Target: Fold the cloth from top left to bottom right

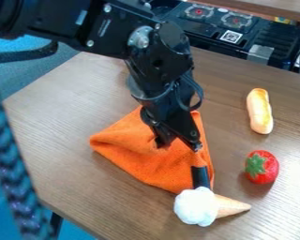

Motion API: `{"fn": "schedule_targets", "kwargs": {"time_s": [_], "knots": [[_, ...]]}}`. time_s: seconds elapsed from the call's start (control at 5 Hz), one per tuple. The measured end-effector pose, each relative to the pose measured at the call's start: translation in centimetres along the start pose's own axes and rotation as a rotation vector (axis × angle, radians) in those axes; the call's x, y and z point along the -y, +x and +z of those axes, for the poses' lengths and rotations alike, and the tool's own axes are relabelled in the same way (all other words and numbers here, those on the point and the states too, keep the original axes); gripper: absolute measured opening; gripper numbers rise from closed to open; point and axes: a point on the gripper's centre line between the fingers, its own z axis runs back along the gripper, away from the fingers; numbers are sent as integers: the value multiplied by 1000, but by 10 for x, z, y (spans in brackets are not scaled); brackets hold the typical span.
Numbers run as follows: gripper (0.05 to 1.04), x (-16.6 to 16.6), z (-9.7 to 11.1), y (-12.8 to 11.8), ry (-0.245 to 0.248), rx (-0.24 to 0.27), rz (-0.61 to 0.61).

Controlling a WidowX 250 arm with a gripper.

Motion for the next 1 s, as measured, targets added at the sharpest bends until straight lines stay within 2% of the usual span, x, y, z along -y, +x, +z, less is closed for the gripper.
{"fn": "schedule_targets", "kwargs": {"time_s": [0.2,0.4,0.6,0.8,1.0], "knots": [[443,5,-3,-4,-38,-28,-43],[748,7,-1,-5,-79,-49,-63],[984,7,1,-9,-125,-68,-75],[1001,-17,15,1,-88,-53,-34],[1001,-63,23,0,114,-98,40]]}}
